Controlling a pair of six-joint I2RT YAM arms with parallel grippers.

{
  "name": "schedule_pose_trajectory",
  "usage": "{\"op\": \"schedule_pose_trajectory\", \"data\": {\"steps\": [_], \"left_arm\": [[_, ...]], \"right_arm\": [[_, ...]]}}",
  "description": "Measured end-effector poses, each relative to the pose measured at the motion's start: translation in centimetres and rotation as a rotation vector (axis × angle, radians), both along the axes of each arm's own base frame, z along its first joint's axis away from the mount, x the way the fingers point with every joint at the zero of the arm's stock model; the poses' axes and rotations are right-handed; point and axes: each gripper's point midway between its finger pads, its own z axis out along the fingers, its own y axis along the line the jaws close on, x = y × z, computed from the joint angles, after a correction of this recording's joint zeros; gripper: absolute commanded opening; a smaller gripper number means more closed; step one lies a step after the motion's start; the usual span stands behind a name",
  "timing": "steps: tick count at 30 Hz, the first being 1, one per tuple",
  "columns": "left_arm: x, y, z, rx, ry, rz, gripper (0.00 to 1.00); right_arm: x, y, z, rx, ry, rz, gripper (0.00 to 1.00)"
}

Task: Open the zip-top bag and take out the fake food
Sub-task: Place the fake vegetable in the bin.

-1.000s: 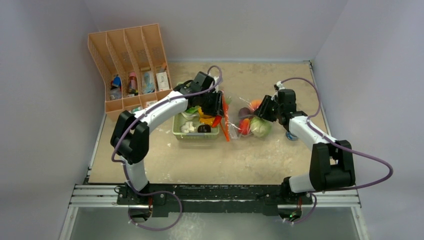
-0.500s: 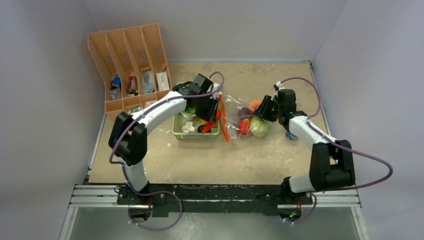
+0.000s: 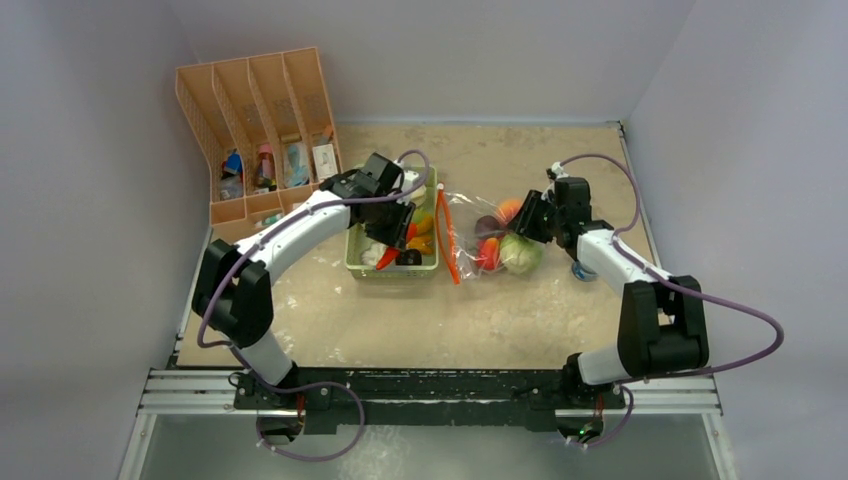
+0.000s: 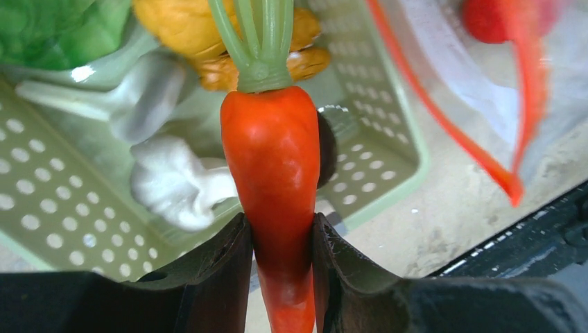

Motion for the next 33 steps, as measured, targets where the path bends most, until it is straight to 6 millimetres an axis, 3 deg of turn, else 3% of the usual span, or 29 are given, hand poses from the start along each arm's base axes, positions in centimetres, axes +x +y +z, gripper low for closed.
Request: {"op": "schedule_pose_trajectory", "data": {"steps": [6, 12, 17, 21, 27, 33], "left_arm": [[2.0, 2.4, -1.1, 0.037, -0.055, 0.100, 0.02], [5.1, 2.2, 0.0, -0.003, -0.149, 0.147, 0.06], [6.7, 2.6, -0.8, 0.028, -0.182, 0.214, 0.09], [7.1, 4.4, -2.2, 0.056, -0.178, 0.311, 0.11], [5.6, 6.0, -5.4, 0.082, -0.125, 0.399, 0.16], [4.7, 7.7, -4.7, 0.094, -0.164, 0.482, 0.20]], "right_arm": [[0.2, 0.0, -0.1, 0.000, 0.004, 0.001, 0.41], [0.2, 0.1, -0.1, 0.001, 0.005, 0.002, 0.41], [0.2, 0.1, 0.0, 0.002, 0.003, 0.002, 0.41], [0.0, 0.0, 0.1, 0.001, -0.002, 0.000, 0.42], [0.0, 0.0, 0.2, 0.001, -0.003, 0.001, 0.42], [0.0, 0.0, 0.2, 0.002, -0.003, 0.002, 0.42]]}}
